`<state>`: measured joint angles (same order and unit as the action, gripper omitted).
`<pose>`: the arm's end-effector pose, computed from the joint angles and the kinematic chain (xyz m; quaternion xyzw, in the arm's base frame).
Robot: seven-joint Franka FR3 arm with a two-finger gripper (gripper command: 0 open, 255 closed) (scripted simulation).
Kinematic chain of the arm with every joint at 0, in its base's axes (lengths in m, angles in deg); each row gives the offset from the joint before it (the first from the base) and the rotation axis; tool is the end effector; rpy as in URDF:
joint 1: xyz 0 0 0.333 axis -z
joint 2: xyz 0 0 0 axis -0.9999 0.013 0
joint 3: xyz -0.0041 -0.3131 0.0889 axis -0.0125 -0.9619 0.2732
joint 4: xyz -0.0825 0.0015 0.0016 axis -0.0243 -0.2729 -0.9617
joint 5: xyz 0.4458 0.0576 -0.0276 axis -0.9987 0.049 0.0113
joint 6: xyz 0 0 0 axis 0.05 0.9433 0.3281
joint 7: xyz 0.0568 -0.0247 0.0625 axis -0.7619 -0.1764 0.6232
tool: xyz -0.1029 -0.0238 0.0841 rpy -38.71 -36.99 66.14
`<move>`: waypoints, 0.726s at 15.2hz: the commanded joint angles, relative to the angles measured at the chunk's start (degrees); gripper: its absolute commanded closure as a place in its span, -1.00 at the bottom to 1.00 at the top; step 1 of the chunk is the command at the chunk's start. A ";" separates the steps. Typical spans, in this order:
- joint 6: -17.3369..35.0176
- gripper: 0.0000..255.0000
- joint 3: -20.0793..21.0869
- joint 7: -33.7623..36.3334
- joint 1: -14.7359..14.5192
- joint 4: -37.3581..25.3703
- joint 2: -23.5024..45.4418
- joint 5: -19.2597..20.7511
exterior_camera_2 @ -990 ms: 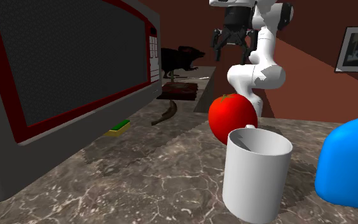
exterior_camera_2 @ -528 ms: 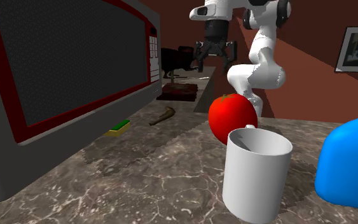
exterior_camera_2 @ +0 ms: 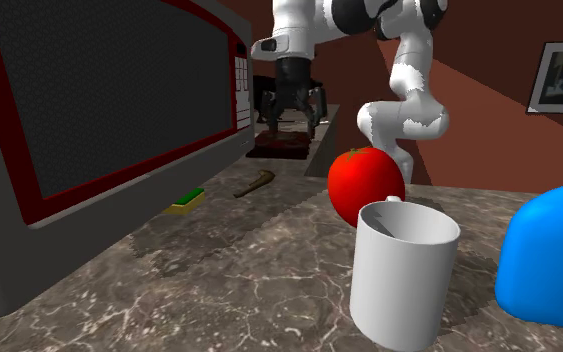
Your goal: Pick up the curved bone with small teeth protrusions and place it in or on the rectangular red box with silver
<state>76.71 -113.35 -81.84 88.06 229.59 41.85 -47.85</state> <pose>0.4140 -0.1868 0.4410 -0.9971 0.0026 -0.0680 0.0354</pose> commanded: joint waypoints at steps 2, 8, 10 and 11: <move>4.89 -1.00 -6.01 -7.99 -2.38 -2.35 5.79 -3.14; 10.54 -1.00 -10.07 -13.57 -4.88 -2.36 11.31 -7.02; 12.21 -1.00 -10.43 -14.01 -5.28 -1.60 12.30 -7.60; 13.04 -1.00 -10.62 -14.25 -5.49 -1.23 12.83 -7.92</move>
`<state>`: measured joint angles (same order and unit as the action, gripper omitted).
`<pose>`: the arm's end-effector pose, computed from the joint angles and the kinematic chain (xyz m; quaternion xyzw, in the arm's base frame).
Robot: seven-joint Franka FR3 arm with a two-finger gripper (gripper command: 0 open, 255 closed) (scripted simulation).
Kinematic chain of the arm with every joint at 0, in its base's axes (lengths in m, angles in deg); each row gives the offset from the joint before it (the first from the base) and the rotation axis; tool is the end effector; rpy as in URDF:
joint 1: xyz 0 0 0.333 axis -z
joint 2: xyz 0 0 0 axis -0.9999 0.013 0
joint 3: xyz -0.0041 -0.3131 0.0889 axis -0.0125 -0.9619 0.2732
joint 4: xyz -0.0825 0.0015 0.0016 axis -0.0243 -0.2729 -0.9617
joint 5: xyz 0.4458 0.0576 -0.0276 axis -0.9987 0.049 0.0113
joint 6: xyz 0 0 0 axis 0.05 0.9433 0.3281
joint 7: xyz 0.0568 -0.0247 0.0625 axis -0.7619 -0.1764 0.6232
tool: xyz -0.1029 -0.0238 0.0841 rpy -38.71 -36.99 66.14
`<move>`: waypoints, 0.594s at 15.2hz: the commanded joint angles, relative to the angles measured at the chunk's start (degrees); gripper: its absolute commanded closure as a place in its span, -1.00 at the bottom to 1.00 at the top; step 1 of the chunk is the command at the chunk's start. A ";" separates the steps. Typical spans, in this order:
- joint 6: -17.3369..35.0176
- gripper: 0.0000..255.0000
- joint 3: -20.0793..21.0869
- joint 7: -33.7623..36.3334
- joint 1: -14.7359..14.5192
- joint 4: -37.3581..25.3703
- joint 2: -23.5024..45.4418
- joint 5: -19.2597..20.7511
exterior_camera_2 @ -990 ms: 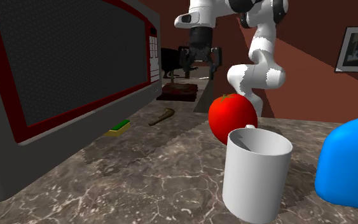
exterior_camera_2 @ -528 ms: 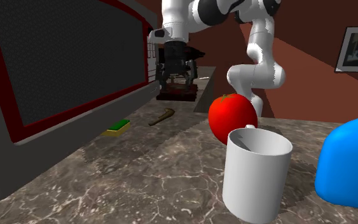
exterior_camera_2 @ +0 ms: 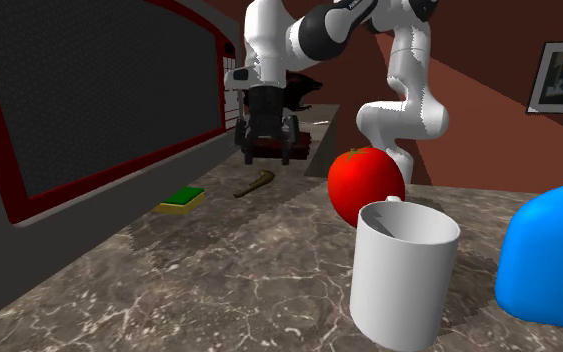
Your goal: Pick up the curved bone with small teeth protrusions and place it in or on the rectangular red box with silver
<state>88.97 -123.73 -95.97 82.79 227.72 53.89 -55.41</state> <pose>0.4476 -0.2347 0.3745 -0.9924 -0.0325 -0.1018 0.0608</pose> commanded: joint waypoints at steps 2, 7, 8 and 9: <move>1.26 -1.00 -0.34 -0.27 -0.34 0.84 1.09 -0.57; 1.26 -1.00 -0.34 -0.27 -0.33 0.84 1.09 -0.57; 1.26 -1.00 -0.34 -0.27 -0.33 0.84 1.09 -0.57; 1.26 1.00 -0.34 -0.28 -0.34 0.83 1.10 -0.58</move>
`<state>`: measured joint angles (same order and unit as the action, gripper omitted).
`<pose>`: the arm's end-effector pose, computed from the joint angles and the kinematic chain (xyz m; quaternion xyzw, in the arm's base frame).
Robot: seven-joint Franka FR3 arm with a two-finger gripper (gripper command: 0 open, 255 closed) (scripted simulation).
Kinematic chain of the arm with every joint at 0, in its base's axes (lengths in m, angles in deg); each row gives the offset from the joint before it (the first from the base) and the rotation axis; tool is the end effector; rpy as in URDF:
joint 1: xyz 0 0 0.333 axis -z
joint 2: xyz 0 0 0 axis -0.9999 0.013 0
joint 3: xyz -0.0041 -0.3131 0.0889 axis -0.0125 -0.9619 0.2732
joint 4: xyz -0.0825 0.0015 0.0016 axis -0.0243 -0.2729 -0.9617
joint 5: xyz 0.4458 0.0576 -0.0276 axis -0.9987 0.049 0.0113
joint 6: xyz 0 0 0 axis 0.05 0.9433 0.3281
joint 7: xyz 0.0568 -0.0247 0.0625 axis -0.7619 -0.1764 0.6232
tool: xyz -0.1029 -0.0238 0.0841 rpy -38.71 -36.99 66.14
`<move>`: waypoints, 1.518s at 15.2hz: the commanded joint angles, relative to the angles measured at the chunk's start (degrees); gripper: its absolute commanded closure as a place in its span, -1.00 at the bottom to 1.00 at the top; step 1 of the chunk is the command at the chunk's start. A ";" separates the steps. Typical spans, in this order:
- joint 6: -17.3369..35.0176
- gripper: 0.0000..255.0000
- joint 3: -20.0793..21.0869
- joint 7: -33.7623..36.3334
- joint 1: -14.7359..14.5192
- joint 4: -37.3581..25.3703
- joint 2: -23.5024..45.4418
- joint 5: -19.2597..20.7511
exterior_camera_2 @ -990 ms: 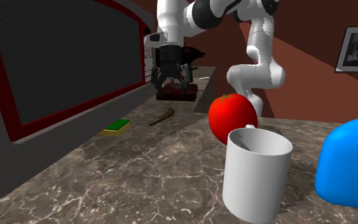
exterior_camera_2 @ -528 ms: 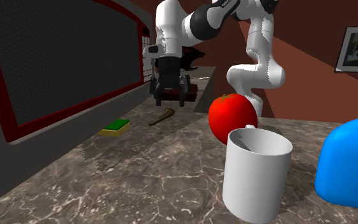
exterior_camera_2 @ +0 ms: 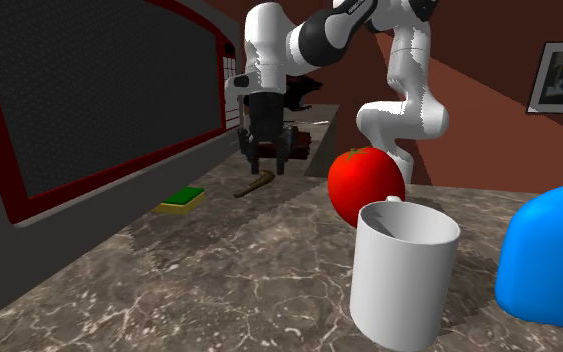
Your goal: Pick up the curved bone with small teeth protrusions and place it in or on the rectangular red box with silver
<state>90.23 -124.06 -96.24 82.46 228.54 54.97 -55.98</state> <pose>0.4476 -0.2325 0.3611 -0.9928 -0.0310 -0.0975 0.0624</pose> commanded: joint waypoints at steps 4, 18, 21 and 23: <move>0.01 1.00 -0.02 -0.02 0.01 0.02 0.02 0.00; -3.55 -1.00 -1.00 5.85 -1.06 -7.20 7.86 -6.02; -1.60 -1.00 -1.23 5.04 -1.47 -6.30 9.18 -7.16; -1.60 -1.00 -1.23 5.04 -1.46 -6.30 9.18 -7.16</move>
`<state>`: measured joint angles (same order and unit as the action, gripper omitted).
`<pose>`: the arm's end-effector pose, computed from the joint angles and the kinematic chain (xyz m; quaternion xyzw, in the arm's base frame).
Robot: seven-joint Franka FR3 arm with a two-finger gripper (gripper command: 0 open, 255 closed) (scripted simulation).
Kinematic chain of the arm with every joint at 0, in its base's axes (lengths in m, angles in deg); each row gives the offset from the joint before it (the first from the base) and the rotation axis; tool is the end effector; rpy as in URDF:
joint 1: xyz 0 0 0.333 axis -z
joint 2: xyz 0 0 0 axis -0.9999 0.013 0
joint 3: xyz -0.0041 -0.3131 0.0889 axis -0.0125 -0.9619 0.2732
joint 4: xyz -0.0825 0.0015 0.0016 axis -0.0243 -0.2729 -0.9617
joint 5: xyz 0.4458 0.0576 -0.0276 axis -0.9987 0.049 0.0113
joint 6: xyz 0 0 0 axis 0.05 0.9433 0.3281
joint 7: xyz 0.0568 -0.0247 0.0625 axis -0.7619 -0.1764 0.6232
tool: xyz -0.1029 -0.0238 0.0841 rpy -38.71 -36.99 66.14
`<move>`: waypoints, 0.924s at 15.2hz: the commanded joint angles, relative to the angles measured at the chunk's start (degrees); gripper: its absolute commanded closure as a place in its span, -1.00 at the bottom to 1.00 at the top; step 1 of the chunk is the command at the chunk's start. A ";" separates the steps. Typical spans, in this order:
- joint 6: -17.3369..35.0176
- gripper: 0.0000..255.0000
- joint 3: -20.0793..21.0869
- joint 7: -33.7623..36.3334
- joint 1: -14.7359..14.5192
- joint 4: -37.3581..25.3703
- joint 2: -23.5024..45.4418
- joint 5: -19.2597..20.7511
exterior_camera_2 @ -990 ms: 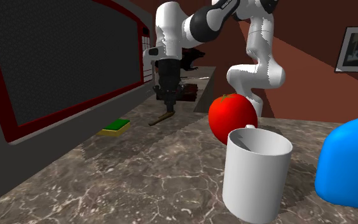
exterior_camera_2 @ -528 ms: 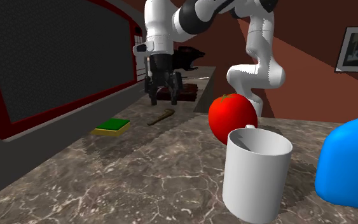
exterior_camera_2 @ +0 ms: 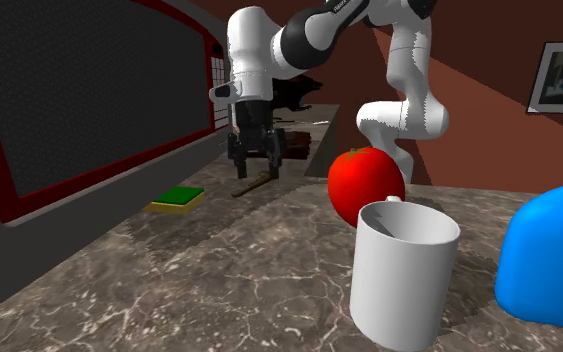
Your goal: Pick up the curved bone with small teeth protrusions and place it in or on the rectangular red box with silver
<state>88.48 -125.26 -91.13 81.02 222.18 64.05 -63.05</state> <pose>0.4790 -0.2461 0.3458 -0.9923 0.0544 -0.0724 0.0842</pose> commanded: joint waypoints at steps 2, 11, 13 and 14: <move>0.15 -1.00 -0.03 -0.07 -0.02 0.06 0.10 -0.10; 0.13 1.00 0.00 -0.02 -0.03 0.07 0.07 -0.07; 0.17 1.00 0.03 0.02 -0.04 0.13 0.04 -0.05; 0.11 1.00 -0.01 -0.05 -0.04 0.02 0.11 -0.10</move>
<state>88.69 -125.36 -91.16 81.07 222.11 64.05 -63.08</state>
